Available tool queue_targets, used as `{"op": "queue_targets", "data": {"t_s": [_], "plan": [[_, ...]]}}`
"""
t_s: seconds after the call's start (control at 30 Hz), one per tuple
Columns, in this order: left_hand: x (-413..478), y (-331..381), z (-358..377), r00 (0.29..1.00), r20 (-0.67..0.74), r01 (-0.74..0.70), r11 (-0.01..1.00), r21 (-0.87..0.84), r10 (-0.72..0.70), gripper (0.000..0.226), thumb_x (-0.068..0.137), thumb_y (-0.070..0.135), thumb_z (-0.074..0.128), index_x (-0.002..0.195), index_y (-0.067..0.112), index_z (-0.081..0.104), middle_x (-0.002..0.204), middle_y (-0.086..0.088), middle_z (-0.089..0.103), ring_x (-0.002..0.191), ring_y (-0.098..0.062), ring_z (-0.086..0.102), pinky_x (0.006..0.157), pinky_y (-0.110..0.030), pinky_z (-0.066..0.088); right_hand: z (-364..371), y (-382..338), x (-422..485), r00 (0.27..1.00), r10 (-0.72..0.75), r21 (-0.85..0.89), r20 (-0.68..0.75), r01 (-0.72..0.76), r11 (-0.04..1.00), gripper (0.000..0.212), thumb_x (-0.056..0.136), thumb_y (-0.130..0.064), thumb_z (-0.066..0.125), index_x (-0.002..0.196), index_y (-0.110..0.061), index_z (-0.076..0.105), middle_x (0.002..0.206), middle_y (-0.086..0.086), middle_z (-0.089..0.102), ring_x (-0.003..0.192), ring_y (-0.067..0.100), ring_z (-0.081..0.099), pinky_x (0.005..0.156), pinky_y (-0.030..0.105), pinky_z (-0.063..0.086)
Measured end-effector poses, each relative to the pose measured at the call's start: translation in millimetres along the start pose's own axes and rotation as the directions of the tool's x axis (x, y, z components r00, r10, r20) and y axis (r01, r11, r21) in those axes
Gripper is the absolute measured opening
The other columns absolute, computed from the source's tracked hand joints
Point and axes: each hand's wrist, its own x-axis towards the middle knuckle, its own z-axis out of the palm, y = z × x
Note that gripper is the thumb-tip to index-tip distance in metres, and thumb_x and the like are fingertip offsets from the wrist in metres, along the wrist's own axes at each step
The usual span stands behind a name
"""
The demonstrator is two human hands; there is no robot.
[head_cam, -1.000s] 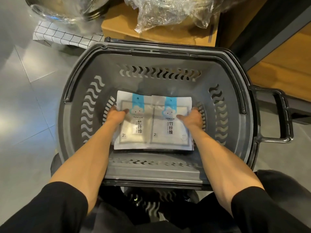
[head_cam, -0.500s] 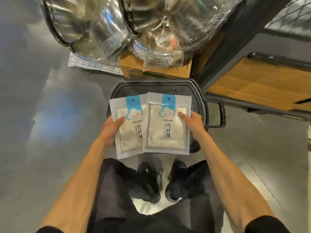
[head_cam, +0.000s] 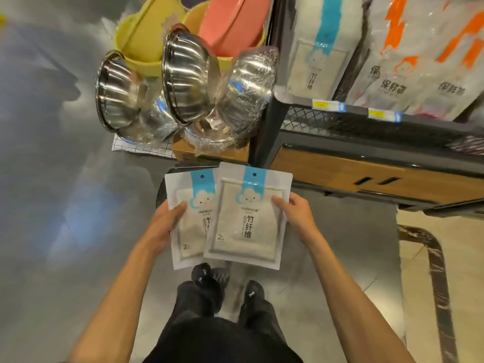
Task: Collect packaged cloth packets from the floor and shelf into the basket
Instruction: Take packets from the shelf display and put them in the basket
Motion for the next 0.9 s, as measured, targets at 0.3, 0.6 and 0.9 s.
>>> {"op": "queue_targets", "data": {"t_s": [0.3, 0.6, 0.9], "plan": [[-81.9, 0.7, 94.2, 0.981, 0.020, -0.191, 0.981, -0.036, 0.191, 0.021, 0.102, 0.014, 0.054, 0.119, 0.023, 0.064, 0.115, -0.005, 0.074, 0.105, -0.026, 0.072, 0.089, -0.046, 0.055, -105.8, -9.1, -67.7, 0.995, -0.101, 0.034, -0.021, 0.101, 0.994, 0.023, 0.094, -0.025, 0.067, 0.115, -0.018, 0.070, 0.104, -0.006, 0.076, 0.093, 0.010, 0.073, 0.074, 0.029, 0.059], [-83.9, -5.9, 131.2, 0.983, 0.057, -0.172, 0.984, -0.052, 0.175, 0.022, 0.102, 0.017, 0.054, 0.122, 0.013, 0.064, 0.115, -0.011, 0.074, 0.103, -0.028, 0.072, 0.080, -0.040, 0.059, -157.4, 12.0, -86.9, 0.992, -0.104, 0.078, -0.069, 0.109, 0.991, 0.023, 0.092, -0.017, 0.068, 0.115, -0.016, 0.070, 0.103, -0.005, 0.076, 0.093, 0.010, 0.073, 0.066, 0.020, 0.057], [-49.2, 6.5, 153.6, 0.986, 0.029, -0.163, 0.981, -0.108, 0.167, 0.023, 0.101, 0.017, 0.055, 0.122, 0.011, 0.064, 0.114, -0.011, 0.074, 0.103, -0.028, 0.072, 0.086, -0.044, 0.057, -183.2, -11.2, -51.0, 0.996, -0.089, 0.053, -0.017, 0.090, 0.995, 0.020, 0.091, -0.012, 0.069, 0.110, -0.014, 0.071, 0.100, -0.004, 0.077, 0.090, 0.011, 0.074, 0.065, 0.021, 0.056]]}}
